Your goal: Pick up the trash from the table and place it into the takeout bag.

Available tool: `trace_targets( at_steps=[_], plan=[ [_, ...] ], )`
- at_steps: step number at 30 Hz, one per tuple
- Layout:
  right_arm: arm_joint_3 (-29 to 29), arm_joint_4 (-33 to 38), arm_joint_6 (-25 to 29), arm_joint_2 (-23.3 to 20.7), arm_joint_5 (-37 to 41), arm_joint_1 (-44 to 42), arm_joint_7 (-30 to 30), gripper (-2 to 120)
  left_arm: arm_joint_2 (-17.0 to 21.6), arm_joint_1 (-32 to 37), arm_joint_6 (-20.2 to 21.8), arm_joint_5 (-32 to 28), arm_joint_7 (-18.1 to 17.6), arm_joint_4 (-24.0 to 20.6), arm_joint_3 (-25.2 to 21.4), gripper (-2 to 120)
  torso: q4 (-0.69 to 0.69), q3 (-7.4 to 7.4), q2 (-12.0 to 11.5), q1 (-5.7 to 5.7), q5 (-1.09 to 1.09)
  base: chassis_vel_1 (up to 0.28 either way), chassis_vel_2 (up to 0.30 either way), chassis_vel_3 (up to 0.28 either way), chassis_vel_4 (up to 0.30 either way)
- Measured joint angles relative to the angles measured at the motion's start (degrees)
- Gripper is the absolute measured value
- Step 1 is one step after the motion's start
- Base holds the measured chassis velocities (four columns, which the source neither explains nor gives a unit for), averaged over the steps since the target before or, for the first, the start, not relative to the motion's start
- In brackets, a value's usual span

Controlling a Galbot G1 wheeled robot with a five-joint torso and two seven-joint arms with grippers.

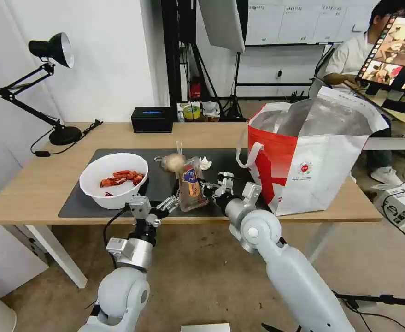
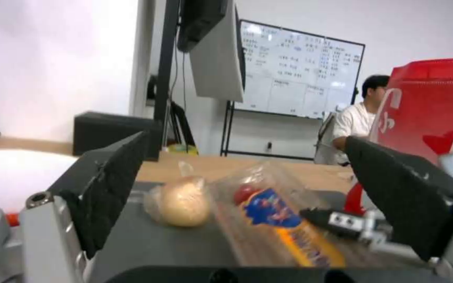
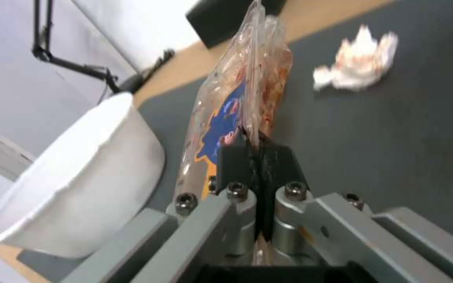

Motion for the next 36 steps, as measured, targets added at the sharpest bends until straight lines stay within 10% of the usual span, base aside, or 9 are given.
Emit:
trace_targets(
  at_steps=[36],
  plan=[
    [9.3,13.0,14.3,-6.2,-7.5,-2.2,-10.8,0,-3.7,6.7,-9.1,3.2,3.5,-1.4,-6.4,100,-0.01,0.0,0.0,0.0,0.01,0.0,0.0,0.0,0.0]
  ],
)
